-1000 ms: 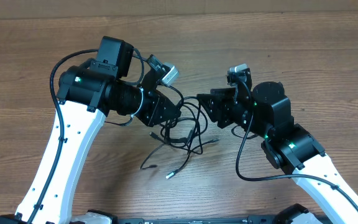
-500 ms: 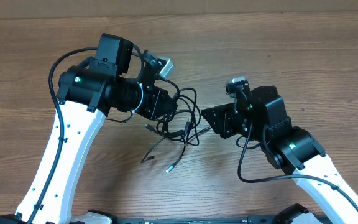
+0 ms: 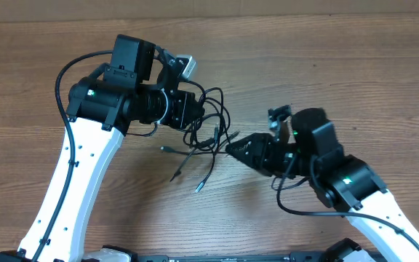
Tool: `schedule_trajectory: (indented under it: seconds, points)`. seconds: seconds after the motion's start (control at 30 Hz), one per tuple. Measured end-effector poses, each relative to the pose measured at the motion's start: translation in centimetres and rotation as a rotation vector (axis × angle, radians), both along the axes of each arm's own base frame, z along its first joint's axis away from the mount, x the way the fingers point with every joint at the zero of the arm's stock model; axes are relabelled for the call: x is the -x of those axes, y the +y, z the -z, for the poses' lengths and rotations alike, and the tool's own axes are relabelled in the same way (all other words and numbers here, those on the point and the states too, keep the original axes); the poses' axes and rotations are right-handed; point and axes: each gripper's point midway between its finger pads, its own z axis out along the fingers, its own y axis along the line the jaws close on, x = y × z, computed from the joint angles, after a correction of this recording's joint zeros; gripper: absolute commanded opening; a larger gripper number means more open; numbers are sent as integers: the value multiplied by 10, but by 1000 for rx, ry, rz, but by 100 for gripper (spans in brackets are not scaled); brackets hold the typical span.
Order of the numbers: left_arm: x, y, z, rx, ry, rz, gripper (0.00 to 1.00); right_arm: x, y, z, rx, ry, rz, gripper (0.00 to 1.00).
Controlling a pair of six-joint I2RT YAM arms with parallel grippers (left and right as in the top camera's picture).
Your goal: Untangle cables
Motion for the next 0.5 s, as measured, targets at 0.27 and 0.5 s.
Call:
schedule_trajectory:
  seconds: [0.27, 0.5]
  points:
    - [4, -3, -2, 26, 25, 2, 4, -18, 18, 28, -37, 241, 121, 39]
    - [8, -9, -7, 69, 37, 27, 5, -40, 48, 39, -119, 307, 137, 21]
